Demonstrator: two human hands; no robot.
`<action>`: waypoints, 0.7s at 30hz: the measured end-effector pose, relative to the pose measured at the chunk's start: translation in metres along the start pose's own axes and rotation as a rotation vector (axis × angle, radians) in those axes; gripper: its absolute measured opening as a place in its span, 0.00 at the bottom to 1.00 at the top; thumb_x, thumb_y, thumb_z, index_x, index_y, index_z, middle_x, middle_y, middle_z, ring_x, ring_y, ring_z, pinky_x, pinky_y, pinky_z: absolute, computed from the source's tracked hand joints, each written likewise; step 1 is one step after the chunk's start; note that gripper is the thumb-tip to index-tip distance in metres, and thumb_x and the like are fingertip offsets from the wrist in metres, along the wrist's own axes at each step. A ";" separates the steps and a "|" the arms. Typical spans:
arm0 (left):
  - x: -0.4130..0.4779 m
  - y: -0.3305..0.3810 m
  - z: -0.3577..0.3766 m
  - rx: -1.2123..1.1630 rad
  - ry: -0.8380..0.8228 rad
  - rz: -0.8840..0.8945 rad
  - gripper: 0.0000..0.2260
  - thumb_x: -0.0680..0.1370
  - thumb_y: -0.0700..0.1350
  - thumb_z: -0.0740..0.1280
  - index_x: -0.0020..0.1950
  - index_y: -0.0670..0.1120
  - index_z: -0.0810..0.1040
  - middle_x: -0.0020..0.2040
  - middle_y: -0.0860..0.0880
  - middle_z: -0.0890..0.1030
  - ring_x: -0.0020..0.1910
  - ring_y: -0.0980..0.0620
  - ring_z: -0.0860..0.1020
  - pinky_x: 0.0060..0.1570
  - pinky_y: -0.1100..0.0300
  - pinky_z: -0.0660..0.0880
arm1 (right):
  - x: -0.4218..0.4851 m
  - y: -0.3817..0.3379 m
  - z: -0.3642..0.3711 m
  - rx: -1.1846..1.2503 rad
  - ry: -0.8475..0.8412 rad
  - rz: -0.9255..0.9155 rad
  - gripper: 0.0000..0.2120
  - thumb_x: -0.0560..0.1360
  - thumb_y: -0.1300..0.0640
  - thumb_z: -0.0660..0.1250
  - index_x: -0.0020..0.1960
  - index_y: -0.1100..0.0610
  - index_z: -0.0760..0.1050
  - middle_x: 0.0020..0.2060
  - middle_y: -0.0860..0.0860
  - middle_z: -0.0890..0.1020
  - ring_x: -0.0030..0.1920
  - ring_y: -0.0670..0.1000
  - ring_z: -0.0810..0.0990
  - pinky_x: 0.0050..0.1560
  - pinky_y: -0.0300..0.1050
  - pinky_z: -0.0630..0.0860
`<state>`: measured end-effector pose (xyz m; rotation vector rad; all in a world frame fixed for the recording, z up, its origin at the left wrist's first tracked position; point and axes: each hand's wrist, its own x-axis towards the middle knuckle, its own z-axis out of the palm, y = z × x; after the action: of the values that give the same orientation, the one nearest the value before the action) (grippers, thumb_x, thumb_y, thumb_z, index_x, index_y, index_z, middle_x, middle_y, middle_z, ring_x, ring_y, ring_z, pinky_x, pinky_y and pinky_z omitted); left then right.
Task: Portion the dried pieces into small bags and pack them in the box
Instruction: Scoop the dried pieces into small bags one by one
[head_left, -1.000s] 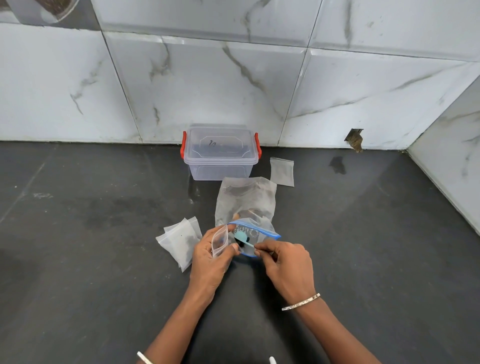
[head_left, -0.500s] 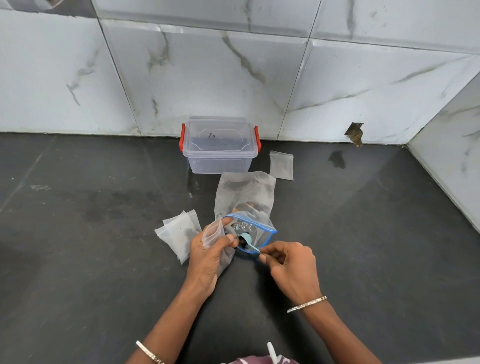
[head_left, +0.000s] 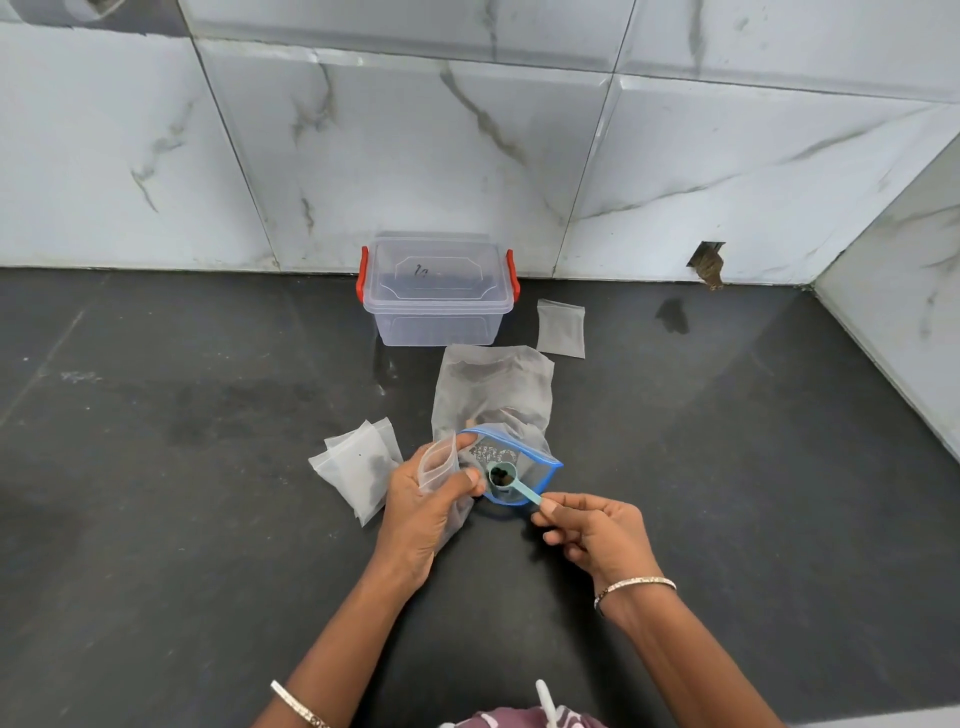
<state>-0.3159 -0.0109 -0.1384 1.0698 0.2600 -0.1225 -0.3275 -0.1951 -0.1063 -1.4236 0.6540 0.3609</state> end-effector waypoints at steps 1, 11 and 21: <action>0.000 -0.001 -0.001 0.068 0.018 0.010 0.26 0.62 0.44 0.77 0.60 0.46 0.84 0.49 0.41 0.85 0.47 0.47 0.82 0.58 0.49 0.79 | -0.001 -0.002 0.000 0.029 0.008 0.001 0.03 0.70 0.67 0.73 0.44 0.65 0.83 0.36 0.59 0.86 0.25 0.46 0.77 0.25 0.34 0.66; 0.003 -0.004 -0.006 0.626 0.108 0.281 0.16 0.66 0.56 0.77 0.53 0.60 0.85 0.55 0.55 0.83 0.55 0.53 0.83 0.59 0.48 0.80 | -0.045 -0.031 -0.008 0.104 -0.061 -0.172 0.04 0.70 0.67 0.72 0.44 0.66 0.83 0.34 0.61 0.84 0.25 0.48 0.77 0.24 0.34 0.66; 0.004 -0.010 -0.006 0.601 0.102 0.305 0.15 0.63 0.56 0.79 0.48 0.56 0.84 0.51 0.52 0.84 0.51 0.49 0.84 0.55 0.45 0.81 | -0.045 -0.009 0.020 -0.912 0.114 -1.253 0.05 0.74 0.56 0.72 0.47 0.49 0.85 0.40 0.42 0.86 0.36 0.44 0.82 0.37 0.40 0.79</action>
<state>-0.3151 -0.0104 -0.1510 1.7027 0.1489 0.1393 -0.3532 -0.1695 -0.0709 -2.4159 -0.4821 -0.5011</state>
